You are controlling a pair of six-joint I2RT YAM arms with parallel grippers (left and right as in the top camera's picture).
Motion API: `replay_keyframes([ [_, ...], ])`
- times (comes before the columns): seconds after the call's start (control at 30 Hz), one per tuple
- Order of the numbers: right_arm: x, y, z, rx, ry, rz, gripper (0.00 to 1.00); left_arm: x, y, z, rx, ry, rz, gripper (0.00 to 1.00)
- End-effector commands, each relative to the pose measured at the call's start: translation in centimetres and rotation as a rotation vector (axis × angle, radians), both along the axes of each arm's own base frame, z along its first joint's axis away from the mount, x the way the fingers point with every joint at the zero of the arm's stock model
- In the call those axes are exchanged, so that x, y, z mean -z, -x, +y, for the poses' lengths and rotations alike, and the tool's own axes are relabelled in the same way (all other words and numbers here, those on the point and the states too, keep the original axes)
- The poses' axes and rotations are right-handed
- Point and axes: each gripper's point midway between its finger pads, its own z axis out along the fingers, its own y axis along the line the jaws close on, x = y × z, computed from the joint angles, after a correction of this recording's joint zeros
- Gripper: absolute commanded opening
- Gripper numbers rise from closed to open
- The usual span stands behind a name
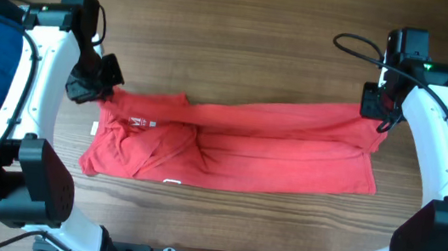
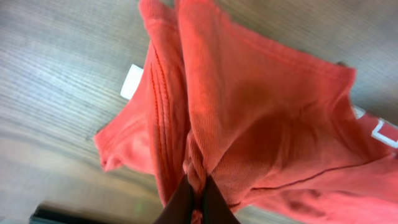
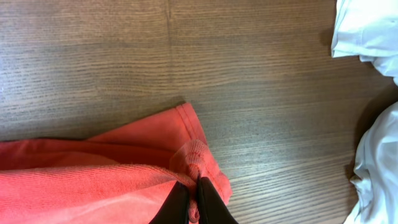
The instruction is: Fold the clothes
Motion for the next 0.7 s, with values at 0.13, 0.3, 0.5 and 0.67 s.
replay_keyframes([
  [0.13,3.8,3.9,0.4,0.033,-0.04,0.162,0.06,0.5,3.5,0.2,-0.017,-0.025,0.126,0.04],
  [0.3,5.4,6.2,0.8,0.058,-0.063,0.235,0.06,2.5,6.1,0.1,-0.015,-0.026,0.227,0.04],
  [0.5,5.2,8.3,0.9,0.087,-0.065,0.317,0.09,3.9,8.2,0.7,-0.014,-0.067,0.304,0.04],
  [0.67,5.8,9.8,1.1,0.089,-0.076,0.373,0.25,3.7,8.7,1.1,-0.021,-0.089,0.327,0.26],
])
